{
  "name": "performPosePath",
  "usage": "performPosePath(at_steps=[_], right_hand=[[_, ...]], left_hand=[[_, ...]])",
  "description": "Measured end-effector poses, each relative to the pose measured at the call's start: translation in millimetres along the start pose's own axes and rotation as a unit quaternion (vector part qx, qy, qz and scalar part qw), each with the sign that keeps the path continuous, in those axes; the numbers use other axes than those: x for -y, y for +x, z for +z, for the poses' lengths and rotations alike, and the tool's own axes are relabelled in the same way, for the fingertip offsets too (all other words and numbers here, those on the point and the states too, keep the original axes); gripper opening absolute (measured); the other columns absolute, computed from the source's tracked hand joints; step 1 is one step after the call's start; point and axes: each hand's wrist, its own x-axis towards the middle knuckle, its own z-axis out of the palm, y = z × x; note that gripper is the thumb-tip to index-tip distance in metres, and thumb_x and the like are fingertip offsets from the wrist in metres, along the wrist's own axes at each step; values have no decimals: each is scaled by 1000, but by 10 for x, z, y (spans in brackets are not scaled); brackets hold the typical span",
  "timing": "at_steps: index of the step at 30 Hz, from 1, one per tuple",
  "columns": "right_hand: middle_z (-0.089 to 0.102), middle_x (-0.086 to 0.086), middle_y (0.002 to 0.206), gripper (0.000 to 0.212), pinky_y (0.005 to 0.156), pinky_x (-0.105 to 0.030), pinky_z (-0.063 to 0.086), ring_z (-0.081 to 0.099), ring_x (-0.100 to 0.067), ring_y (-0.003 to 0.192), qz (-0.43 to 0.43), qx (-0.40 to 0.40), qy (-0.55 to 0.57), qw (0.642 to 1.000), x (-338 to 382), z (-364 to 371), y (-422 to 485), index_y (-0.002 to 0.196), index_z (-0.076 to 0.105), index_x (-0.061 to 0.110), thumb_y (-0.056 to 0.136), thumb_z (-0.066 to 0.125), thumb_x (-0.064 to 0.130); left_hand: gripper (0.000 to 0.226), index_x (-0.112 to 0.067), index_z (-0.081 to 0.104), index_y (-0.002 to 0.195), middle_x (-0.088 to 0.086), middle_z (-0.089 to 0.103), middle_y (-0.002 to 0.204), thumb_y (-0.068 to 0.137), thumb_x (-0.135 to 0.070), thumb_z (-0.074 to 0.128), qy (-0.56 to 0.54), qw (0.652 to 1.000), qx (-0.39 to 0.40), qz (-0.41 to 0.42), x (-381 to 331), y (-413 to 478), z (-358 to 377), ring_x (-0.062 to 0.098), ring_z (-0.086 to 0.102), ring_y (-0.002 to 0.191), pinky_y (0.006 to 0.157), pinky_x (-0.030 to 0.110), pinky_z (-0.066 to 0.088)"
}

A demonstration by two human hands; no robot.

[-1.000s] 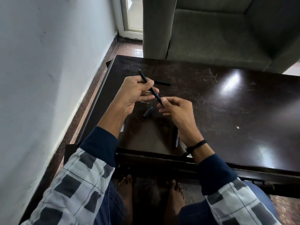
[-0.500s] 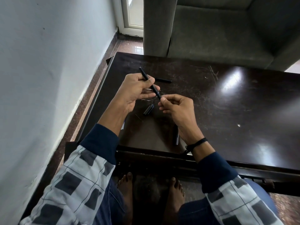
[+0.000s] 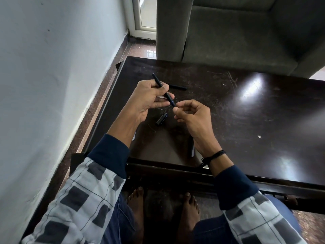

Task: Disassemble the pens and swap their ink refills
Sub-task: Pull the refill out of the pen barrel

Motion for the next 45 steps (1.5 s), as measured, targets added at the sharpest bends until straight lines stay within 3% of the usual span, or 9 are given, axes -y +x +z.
performPosePath(at_steps=[5, 9, 12, 18, 23, 29, 34, 41, 45], right_hand=[[77, -4, 92, 15, 70, -25, 59, 73, -14, 75, 11, 1, 1, 1000, 10, 20, 0, 107, 73, 13, 95, 75, 21], [77, -7, 88, 5, 70, -26, 58, 72, -15, 75, 15, 0, -2, 1000, 1, 14, 5, 102, 74, 13, 97, 72, 13], [73, -2, 84, 15, 68, -24, 57, 70, -14, 74, -5, -2, -9, 1000, -5, 0, -4, 104, 72, 10, 90, 79, 10], [77, -1, 94, 15, 68, -22, 58, 74, -14, 76, 15, -4, 0, 1000, 23, 21, -12, 110, 74, 14, 98, 71, 23], [77, -7, 93, 6, 68, -23, 58, 72, -14, 75, 10, -6, -6, 1000, 8, 4, -11, 103, 74, 14, 97, 72, 13], [78, -5, 97, 8, 68, -24, 58, 74, -14, 75, 23, -3, 9, 1000, 30, 18, -10, 104, 73, 16, 98, 72, 21], [76, -6, 91, 10, 70, -24, 59, 72, -14, 75, 11, 5, 1, 1000, 20, 11, -27, 105, 72, 10, 95, 73, 8], [77, -6, 94, 10, 71, -25, 60, 73, -15, 76, 14, -5, 20, 1000, 38, 14, -19, 103, 73, 12, 96, 74, 18], [78, -9, 89, 5, 72, -25, 59, 72, -16, 77, 12, 1, 9, 1000, 11, 5, -13, 101, 73, 10, 95, 73, 9]], left_hand=[[10, -4, 66, 107, 16, 79, 94, 103, -11, 61, 0, 1000, -1, 3, -9, -3, -15, 26, 79, 88, 69, 27, 62], [8, -5, 67, 105, 15, 79, 94, 102, -11, 62, 1, 1000, 0, 1, 2, 3, -11, 25, 79, 86, 69, 28, 63], [8, -6, 67, 105, 15, 79, 93, 102, -11, 61, -1, 1000, 1, 0, 2, 7, -7, 25, 79, 85, 69, 28, 63], [8, -5, 67, 105, 14, 78, 92, 102, -10, 61, -2, 1000, -3, 1, -7, -4, -12, 23, 79, 82, 67, 26, 62], [10, -3, 67, 108, 15, 78, 92, 102, -10, 61, 0, 1000, -1, 2, -12, -14, -3, 23, 79, 82, 67, 26, 62], [10, -4, 67, 107, 15, 78, 94, 103, -10, 61, 5, 1000, -4, 5, -8, -6, -16, 23, 79, 85, 69, 28, 63], [9, -5, 67, 106, 14, 79, 93, 102, -11, 62, 7, 1000, -2, 3, 0, 0, -2, 22, 79, 84, 68, 27, 62], [9, -5, 67, 106, 15, 79, 93, 102, -11, 62, 7, 1000, -4, 7, -8, 1, -21, 23, 79, 83, 68, 27, 62], [8, -6, 67, 105, 15, 79, 94, 102, -12, 62, 12, 1000, -3, 7, 5, 6, -17, 24, 79, 85, 71, 29, 63]])
